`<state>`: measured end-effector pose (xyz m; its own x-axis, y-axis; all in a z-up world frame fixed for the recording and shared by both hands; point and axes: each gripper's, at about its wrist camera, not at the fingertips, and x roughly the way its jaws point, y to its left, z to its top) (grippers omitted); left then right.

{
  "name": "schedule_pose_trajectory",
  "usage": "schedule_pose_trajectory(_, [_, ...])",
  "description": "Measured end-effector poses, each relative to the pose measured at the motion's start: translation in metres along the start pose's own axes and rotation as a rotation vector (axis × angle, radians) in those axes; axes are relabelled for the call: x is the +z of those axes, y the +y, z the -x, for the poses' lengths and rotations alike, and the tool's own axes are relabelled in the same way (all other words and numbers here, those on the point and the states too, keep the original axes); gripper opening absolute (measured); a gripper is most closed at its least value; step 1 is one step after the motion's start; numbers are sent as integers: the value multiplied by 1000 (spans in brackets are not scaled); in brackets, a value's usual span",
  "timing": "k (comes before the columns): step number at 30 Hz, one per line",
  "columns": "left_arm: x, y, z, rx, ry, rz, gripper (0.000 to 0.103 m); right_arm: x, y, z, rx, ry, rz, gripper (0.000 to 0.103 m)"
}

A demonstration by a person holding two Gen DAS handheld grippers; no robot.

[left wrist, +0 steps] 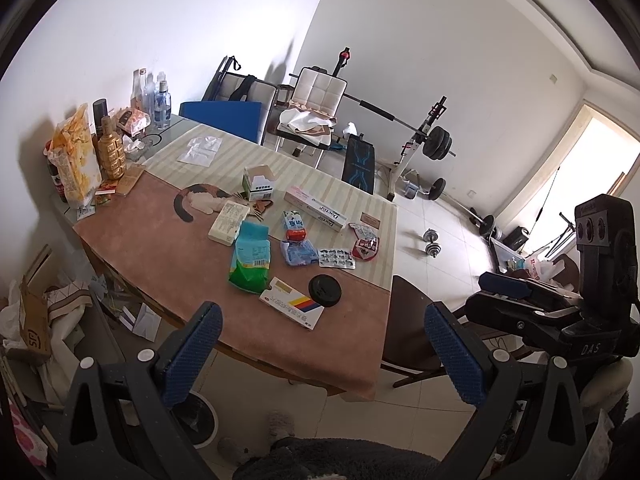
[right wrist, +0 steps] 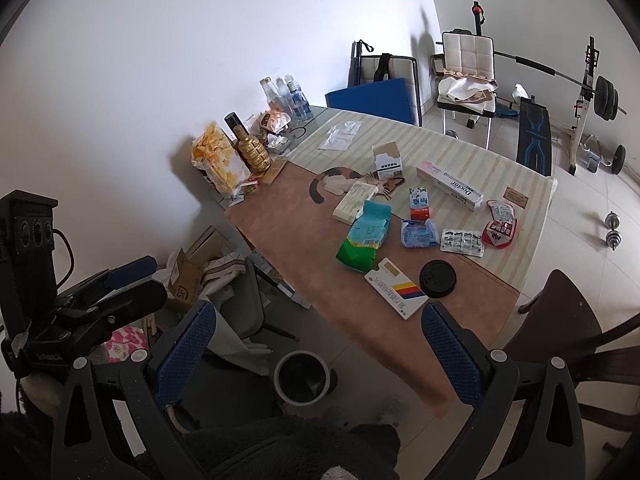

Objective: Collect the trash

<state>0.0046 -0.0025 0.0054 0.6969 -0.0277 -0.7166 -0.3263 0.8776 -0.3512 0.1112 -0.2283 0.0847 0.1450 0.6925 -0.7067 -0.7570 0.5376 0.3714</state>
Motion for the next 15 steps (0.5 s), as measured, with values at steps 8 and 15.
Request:
schedule_pose_trajectory(8, [1,-2,1,-1,-1,-1,103,-1,1,0,-1,-1,-2,103])
schedule_pose_trajectory(15, [1,-2,1,0,-3,-1,103,-3,2,0,1,-3,-1,103])
